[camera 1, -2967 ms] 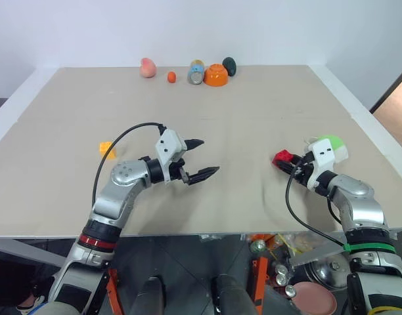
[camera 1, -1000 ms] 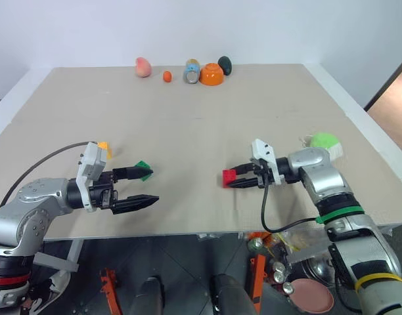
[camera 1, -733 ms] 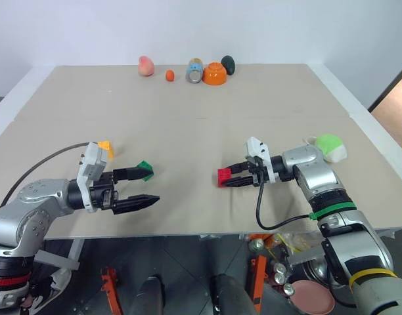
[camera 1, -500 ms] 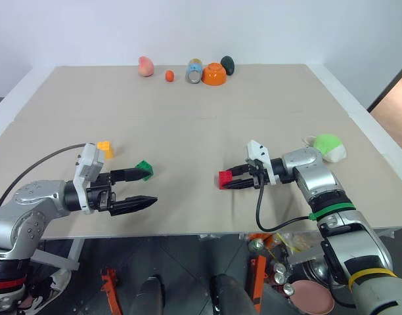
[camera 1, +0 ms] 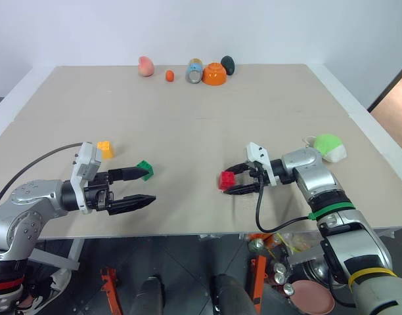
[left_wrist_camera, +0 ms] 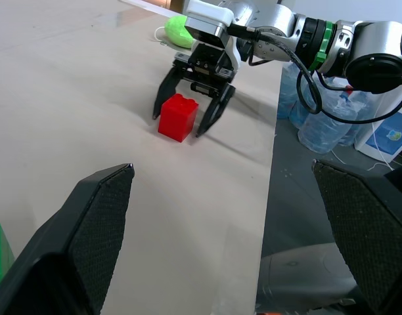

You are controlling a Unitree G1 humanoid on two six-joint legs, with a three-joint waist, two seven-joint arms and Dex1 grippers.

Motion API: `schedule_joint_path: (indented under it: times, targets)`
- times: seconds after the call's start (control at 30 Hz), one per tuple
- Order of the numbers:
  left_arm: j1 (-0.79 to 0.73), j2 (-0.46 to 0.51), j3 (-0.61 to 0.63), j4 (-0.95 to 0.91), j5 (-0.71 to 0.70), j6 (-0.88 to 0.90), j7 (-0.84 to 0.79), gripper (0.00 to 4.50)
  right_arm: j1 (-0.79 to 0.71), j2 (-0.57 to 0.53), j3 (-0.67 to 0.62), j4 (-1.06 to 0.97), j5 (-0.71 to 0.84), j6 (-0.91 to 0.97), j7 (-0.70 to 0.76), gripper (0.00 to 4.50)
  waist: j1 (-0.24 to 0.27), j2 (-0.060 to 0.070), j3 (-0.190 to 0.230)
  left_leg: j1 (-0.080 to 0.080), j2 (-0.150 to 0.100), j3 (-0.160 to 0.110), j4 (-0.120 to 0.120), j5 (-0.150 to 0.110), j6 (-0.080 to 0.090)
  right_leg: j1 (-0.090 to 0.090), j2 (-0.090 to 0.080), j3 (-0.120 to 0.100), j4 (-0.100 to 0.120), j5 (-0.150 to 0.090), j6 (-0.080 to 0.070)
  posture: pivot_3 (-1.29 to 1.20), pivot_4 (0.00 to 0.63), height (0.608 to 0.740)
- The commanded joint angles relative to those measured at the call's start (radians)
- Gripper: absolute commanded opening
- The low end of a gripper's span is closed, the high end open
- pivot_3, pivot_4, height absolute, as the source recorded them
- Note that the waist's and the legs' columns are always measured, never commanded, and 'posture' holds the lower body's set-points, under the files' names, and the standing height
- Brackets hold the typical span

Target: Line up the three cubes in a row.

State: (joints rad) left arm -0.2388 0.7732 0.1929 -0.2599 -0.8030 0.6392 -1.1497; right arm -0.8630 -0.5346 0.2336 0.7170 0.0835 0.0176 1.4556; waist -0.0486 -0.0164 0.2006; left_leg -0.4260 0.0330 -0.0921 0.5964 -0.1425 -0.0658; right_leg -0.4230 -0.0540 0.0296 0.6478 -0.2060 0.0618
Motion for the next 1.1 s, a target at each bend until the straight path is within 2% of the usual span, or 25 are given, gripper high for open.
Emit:
schedule_joint_path:
  times: [0.03, 0.2, 0.37, 0.43, 0.53, 0.67, 0.8, 0.93, 1.1]
  targets:
    - [-0.013, 0.009, 0.019, -0.029, -0.018, -0.002, 0.0, 4.5, -0.006, -0.001, -0.01, -0.031, -0.008, -0.007, -0.016, 4.47, 0.0, 0.0, 0.0, 0.0, 0.0, 0.0, 0.0, 0.0, 0.0, 0.0, 0.0, 0.0, 0.0, 0.0, 0.0, 0.0, 0.15, 0.738]
    - [-0.003, 0.007, 0.027, -0.022, -0.019, -0.004, 0.009, 4.5, 0.007, -0.022, -0.026, -0.084, 0.005, 0.016, -0.013, 4.47, 0.0, 0.0, 0.0, 0.0, 0.0, 0.0, 0.0, 0.0, 0.0, 0.0, 0.0, 0.0, 0.0, 0.0, 0.0, 0.0, 0.15, 0.738]
    - [0.052, 0.018, 0.081, 0.003, 0.008, -0.019, 0.044, 4.5, 0.103, -0.076, -0.113, -0.4, 0.13, 0.177, -0.034, 4.47, 0.001, 0.0, 0.0, -0.001, 0.0, 0.0, 0.0, 0.0, 0.0, -0.001, 0.0, 0.0, 0.0, 0.0, 0.0, 0.0, 0.15, 0.738]
    - [0.086, 0.017, 0.116, 0.009, 0.026, -0.032, 0.076, 4.5, 0.151, -0.067, -0.168, -0.541, 0.179, 0.246, -0.122, 4.47, 0.0, 0.0, 0.0, -0.001, 0.0, 0.0, -0.001, 0.0, 0.0, -0.001, 0.0, 0.0, 0.0, -0.001, 0.0, 0.0, 0.15, 0.738]
    - [0.125, -0.01, 0.175, 0.022, 0.041, -0.035, 0.168, 4.5, 0.221, -0.005, -0.234, -0.706, 0.197, 0.337, -0.335, 4.47, 0.0, 0.0, 0.0, 0.0, 0.001, 0.0, -0.002, 0.0, 0.0, -0.001, 0.0, 0.0, 0.0, 0.0, 0.0, 0.0, 0.15, 0.738]
    - [0.144, -0.048, 0.212, 0.029, 0.041, -0.022, 0.264, 4.5, 0.301, 0.071, -0.253, -0.846, 0.175, 0.444, -0.558, 4.47, 0.001, 0.0, 0.0, 0.0, 0.001, 0.0, -0.001, 0.0, 0.0, -0.001, 0.0, 0.0, 0.0, 0.0, -0.001, 0.0, 0.15, 0.738]
    - [0.188, -0.049, 0.17, 0.016, 0.123, -0.077, 0.285, 4.5, 0.407, 0.139, -0.267, -1.019, 0.239, 0.566, -0.689, 4.47, 0.003, 0.0, 0.0, -0.001, 0.0, 0.001, -0.001, 0.0, -0.001, -0.001, -0.001, 0.0, 0.0, 0.0, -0.001, 0.0, 0.15, 0.738]
    - [0.185, -0.059, 0.101, 0.066, 0.218, -0.132, 0.305, 4.5, 0.513, 0.137, -0.23, -1.217, 0.328, 0.678, -0.71, 4.47, 0.005, 0.0, 0.0, -0.002, 0.0, 0.0, -0.001, 0.0, -0.001, -0.002, -0.001, 0.0, 0.0, -0.001, -0.001, 0.0, 0.15, 0.738]
    - [0.113, -0.105, 0.032, 0.159, 0.288, -0.18, 0.327, 4.5, 0.574, 0.111, -0.207, -1.368, 0.451, 0.779, -0.706, 4.47, 0.005, -0.001, -0.001, -0.002, 0.0, 0.001, -0.001, 0.0, -0.001, -0.002, -0.001, 0.0, 0.0, -0.001, -0.001, 0.0, 0.15, 0.738]
